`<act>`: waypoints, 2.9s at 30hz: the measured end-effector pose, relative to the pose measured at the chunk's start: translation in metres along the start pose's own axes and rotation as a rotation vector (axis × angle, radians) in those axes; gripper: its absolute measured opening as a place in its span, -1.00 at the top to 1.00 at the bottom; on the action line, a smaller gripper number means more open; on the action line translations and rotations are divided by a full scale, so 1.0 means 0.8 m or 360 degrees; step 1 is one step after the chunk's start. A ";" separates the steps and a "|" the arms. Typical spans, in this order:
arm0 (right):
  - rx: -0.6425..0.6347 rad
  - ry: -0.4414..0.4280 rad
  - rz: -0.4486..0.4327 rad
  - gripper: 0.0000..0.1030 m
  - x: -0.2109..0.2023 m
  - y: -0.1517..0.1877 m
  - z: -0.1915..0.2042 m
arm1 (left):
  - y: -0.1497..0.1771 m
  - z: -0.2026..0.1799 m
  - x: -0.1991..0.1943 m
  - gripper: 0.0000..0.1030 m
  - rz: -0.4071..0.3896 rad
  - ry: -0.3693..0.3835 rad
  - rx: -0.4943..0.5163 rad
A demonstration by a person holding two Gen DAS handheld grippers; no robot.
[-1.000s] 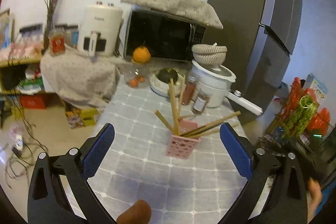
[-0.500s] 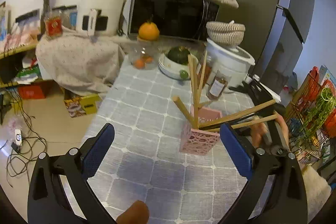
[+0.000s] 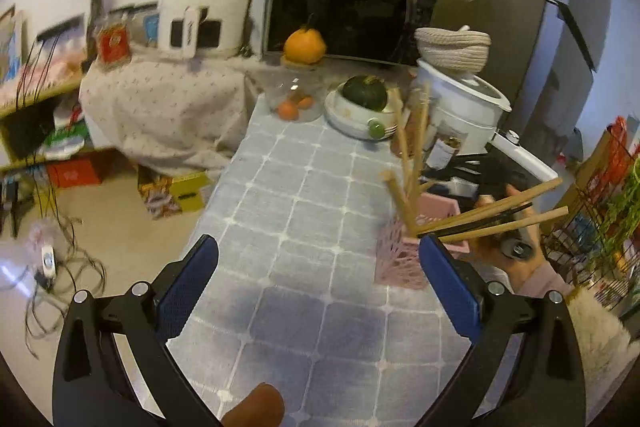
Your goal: Organize utensils
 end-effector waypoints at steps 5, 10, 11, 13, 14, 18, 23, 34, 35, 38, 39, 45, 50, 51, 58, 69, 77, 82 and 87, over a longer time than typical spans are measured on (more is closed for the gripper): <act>-0.0310 -0.0080 -0.0220 0.87 -0.082 0.026 0.076 | -0.001 0.015 -0.020 -0.87 0.0003 0.0069 -0.0109; -0.0669 -0.0006 -0.0513 0.87 -0.177 0.075 0.174 | -0.009 0.011 -0.060 -0.87 -0.0131 0.0039 -0.0054; -0.0738 0.0011 -0.0580 0.87 -0.194 0.085 0.193 | -0.010 0.009 -0.067 -0.87 -0.0142 0.0060 -0.0060; -0.0913 0.0059 -0.0703 0.88 -0.221 0.115 0.244 | -0.013 0.009 -0.074 -0.87 -0.0148 0.0083 -0.0070; -0.0994 0.0111 -0.0747 0.88 -0.229 0.134 0.265 | -0.015 0.010 -0.078 -0.87 -0.0155 0.0090 -0.0080; -0.1366 0.0476 -0.0915 0.88 -0.233 0.210 0.310 | -0.021 0.022 -0.088 -0.87 -0.0171 0.0107 -0.0135; -0.1655 0.0759 -0.0988 0.88 -0.171 0.269 0.311 | -0.023 0.037 -0.087 -0.87 -0.0136 0.0142 -0.0203; -0.1852 0.0874 -0.0991 0.73 -0.114 0.300 0.248 | -0.032 0.056 -0.096 -0.87 -0.0233 0.0005 -0.0186; -0.1852 0.0852 -0.1016 0.58 -0.123 0.308 0.252 | -0.033 0.055 -0.099 -0.87 -0.0242 0.0005 -0.0186; -0.1872 0.0808 -0.1126 0.14 -0.161 0.344 0.268 | -0.035 0.045 -0.111 -0.87 -0.0258 0.0043 -0.0192; -0.1875 0.0808 -0.1141 -0.02 -0.169 0.352 0.272 | -0.035 0.038 -0.117 -0.87 -0.0267 0.0065 -0.0189; -0.1687 0.0833 -0.1384 -0.56 -0.252 0.395 0.256 | -0.041 0.020 -0.157 -0.87 -0.0379 0.0056 -0.0162; -0.1495 0.0814 -0.1368 -0.80 -0.300 0.421 0.215 | -0.037 -0.003 -0.176 -0.87 -0.0355 0.0167 -0.0165; -0.1490 0.0833 -0.1361 -0.84 -0.302 0.425 0.210 | -0.033 -0.015 -0.177 -0.87 -0.0345 0.0161 -0.0122; -0.1627 0.1331 -0.1318 -0.88 -0.304 0.455 0.180 | -0.013 -0.067 -0.198 -0.87 -0.0426 0.0081 0.0067; -0.1467 0.1342 -0.1463 -0.88 -0.348 0.460 0.163 | 0.003 -0.103 -0.211 -0.87 -0.0514 -0.0004 0.0213; -0.1463 0.1345 -0.1477 -0.88 -0.357 0.464 0.160 | 0.005 -0.110 -0.202 -0.87 -0.0482 -0.0007 0.0224; -0.1470 0.1353 -0.1466 -0.88 -0.356 0.463 0.159 | 0.006 -0.112 -0.201 -0.87 -0.0483 -0.0003 0.0225; -0.1472 0.1357 -0.1458 -0.88 -0.356 0.462 0.157 | 0.009 -0.115 -0.199 -0.87 -0.0471 0.0001 0.0228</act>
Point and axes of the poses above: each gripper's, at about its wrist camera, not at the fingertips, and x roughly the way its jaws point, z to its left, y to its underside, the point moved 8 cm from there along x, roughly the way its jaws point, and after that the axes turned 2 degrees about -y, right-handed, at the moved point
